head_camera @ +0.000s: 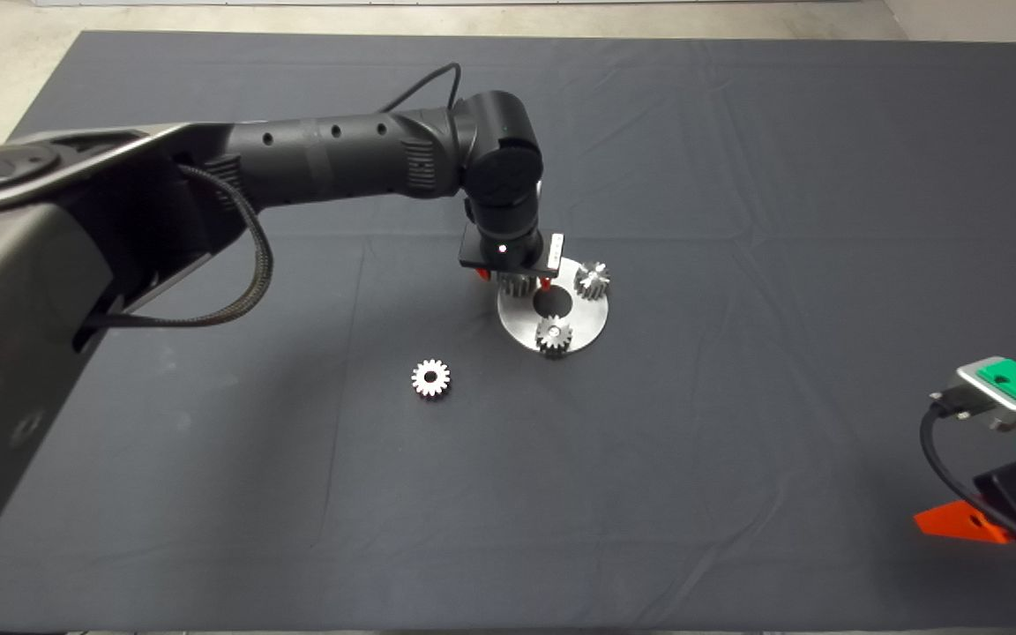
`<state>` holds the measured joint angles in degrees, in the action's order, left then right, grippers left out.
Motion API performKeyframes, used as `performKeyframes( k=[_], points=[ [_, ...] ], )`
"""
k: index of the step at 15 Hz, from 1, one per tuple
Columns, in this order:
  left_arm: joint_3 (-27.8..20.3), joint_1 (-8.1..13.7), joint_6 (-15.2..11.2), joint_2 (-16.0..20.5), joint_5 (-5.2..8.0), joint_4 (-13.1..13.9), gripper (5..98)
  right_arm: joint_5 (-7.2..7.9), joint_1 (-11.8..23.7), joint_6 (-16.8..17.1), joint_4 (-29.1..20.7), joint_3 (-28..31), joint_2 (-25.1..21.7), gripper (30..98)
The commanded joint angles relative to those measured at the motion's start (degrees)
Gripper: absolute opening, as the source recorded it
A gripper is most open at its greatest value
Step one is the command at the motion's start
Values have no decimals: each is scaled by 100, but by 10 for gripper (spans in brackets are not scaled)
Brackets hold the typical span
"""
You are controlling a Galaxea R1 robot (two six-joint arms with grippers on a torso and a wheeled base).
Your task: Remove an incorrectly installed larger gear and replace it with the correct smaller gear
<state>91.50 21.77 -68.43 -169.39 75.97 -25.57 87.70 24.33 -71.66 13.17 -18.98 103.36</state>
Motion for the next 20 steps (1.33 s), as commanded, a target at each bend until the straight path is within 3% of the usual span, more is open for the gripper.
performKeyframes(
  k=[1, 20],
  points=[
    [-119, 126, -109, -20, -12, -206, 649, 404, 107, -33, -200, 28, 13, 739],
    [-196, 108, -162, -20, 6, -238, 454, 397, 142, -33, -207, 28, 13, 739]
  ],
)
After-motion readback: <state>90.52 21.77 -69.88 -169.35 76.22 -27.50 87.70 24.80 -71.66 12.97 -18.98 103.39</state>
